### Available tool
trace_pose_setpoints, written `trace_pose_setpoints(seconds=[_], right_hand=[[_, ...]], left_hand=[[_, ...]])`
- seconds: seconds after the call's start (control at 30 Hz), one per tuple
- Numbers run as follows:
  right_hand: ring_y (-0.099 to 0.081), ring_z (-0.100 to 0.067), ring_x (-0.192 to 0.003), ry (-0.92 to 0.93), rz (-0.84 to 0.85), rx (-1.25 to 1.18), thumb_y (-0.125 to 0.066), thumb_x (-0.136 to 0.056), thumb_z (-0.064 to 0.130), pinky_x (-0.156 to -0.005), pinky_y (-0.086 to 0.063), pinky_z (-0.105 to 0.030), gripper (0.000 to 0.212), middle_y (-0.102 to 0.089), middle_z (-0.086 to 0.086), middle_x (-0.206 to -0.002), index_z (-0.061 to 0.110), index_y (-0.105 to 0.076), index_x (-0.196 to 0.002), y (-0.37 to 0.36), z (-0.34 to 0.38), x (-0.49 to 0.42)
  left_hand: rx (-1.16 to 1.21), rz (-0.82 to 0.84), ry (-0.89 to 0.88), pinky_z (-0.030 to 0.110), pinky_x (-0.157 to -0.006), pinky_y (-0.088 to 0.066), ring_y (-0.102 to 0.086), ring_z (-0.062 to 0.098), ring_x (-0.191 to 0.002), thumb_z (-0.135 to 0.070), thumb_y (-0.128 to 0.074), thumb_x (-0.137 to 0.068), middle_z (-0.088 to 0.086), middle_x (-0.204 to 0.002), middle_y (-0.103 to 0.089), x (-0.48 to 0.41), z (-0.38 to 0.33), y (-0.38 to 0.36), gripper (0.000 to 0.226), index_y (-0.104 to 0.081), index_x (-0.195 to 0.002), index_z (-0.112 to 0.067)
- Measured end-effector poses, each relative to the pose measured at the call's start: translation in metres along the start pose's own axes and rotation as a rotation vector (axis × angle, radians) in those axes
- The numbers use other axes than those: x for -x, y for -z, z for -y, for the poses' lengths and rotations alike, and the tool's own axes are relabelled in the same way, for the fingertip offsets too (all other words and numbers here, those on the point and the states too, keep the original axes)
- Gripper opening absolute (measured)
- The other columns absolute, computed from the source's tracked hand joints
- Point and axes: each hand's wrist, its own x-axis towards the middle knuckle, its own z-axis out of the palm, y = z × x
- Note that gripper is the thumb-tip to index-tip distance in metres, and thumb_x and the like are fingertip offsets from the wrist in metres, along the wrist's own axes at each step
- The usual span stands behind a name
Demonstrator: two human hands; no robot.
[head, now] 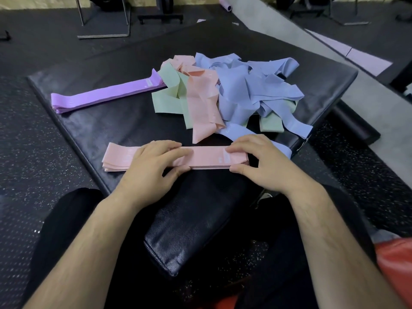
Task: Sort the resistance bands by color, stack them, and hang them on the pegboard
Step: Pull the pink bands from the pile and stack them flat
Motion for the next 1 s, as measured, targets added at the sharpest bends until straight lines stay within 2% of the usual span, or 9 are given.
trace_pose_setpoints(seconds=[0.13,0.23,0.3,0.37,0.47,0.6,0.77,0.87,1.0], right_hand=[[-0.041,-0.006,-0.126,-0.021,0.04,0.022,-0.082,-0.08,0.038,-0.113,-0.03,-0.021,0.046,-0.057,0.015,-0.126,0.034,-0.068,-0.124,0.006,0.004,0.0],[-0.043,-0.001,-0.124,-0.095,-0.005,-0.013,-0.064,-0.085,0.057,-0.106,-0.034,-0.016,0.051,-0.056,0.02,-0.126,0.034,-0.063,-0.131,0.008,0.013,0.006],[-0.052,-0.001,-0.114,-0.177,-0.116,-0.055,-0.059,-0.094,0.048,-0.099,-0.041,-0.017,0.041,-0.058,0.017,-0.12,0.031,-0.062,-0.13,0.009,0.018,0.009],[-0.059,-0.003,-0.096,-0.279,-0.223,-0.032,-0.062,-0.096,0.039,-0.094,-0.05,-0.027,0.03,-0.06,0.012,-0.104,0.028,-0.063,-0.123,0.009,0.023,0.011],[-0.063,-0.01,-0.086,-0.455,-0.253,-0.034,-0.065,-0.093,0.043,-0.084,-0.051,-0.031,0.032,-0.064,0.012,-0.086,0.021,-0.062,-0.117,0.007,0.03,0.011],[-0.063,-0.012,-0.091,-0.579,-0.197,-0.061,-0.068,-0.089,0.042,-0.079,-0.05,-0.03,0.035,-0.067,0.01,-0.094,0.018,-0.062,-0.114,-0.001,0.039,0.007],[-0.067,-0.019,-0.09,-0.64,-0.125,-0.161,-0.071,-0.082,0.037,-0.086,-0.056,-0.043,0.018,-0.069,0.005,-0.085,0.021,-0.067,-0.089,0.0,0.038,0.0],[-0.064,-0.008,-0.091,-0.621,-0.15,-0.236,-0.071,-0.079,0.044,-0.09,-0.054,-0.039,0.023,-0.064,0.016,-0.09,0.029,-0.06,-0.094,-0.001,0.037,0.001],[-0.065,-0.009,-0.086,-0.569,-0.227,-0.289,-0.07,-0.087,0.037,-0.08,-0.054,-0.036,0.034,-0.065,0.012,-0.084,0.024,-0.049,-0.11,-0.003,0.037,0.005]], left_hand=[[0.007,0.008,-0.002,0.044,-0.102,-0.04,-0.055,0.02,-0.123,-0.053,-0.051,-0.094,-0.007,-0.128,-0.061,-0.002,0.002,-0.002,0.045,-0.067,-0.129,-0.029],[0.001,0.008,-0.007,0.046,-0.103,-0.041,-0.054,0.019,-0.123,-0.052,-0.052,-0.094,-0.008,-0.129,-0.06,-0.002,0.003,-0.002,0.044,-0.066,-0.129,-0.03],[-0.007,0.006,-0.002,0.046,-0.104,-0.04,-0.054,0.018,-0.124,-0.053,-0.053,-0.094,-0.009,-0.129,-0.059,-0.001,0.003,-0.001,0.043,-0.066,-0.129,-0.031],[-0.005,0.005,0.023,0.044,-0.106,-0.038,-0.052,0.016,-0.126,-0.055,-0.052,-0.093,-0.011,-0.131,-0.058,0.001,0.002,-0.001,0.044,-0.065,-0.129,-0.033],[-0.005,0.002,0.034,0.043,-0.107,-0.037,-0.053,0.016,-0.126,-0.055,-0.051,-0.094,-0.012,-0.132,-0.058,0.002,-0.001,-0.002,0.043,-0.065,-0.129,-0.035],[-0.01,0.007,0.036,0.045,-0.107,-0.038,-0.053,0.017,-0.126,-0.055,-0.051,-0.094,-0.012,-0.132,-0.058,0.002,-0.001,-0.002,0.042,-0.065,-0.128,-0.036],[-0.017,-0.003,0.04,0.045,-0.107,-0.037,-0.054,0.017,-0.126,-0.055,-0.05,-0.094,-0.011,-0.132,-0.059,0.002,-0.002,-0.002,0.042,-0.066,-0.128,-0.035],[-0.016,-0.006,0.045,0.046,-0.107,-0.038,-0.054,0.017,-0.126,-0.055,-0.05,-0.094,-0.011,-0.132,-0.059,0.002,-0.003,-0.002,0.042,-0.066,-0.128,-0.035],[-0.032,-0.001,0.05,0.042,-0.108,-0.036,-0.052,0.017,-0.127,-0.054,-0.049,-0.095,-0.012,-0.133,-0.057,0.003,-0.004,-0.002,0.042,-0.064,-0.129,-0.036]])
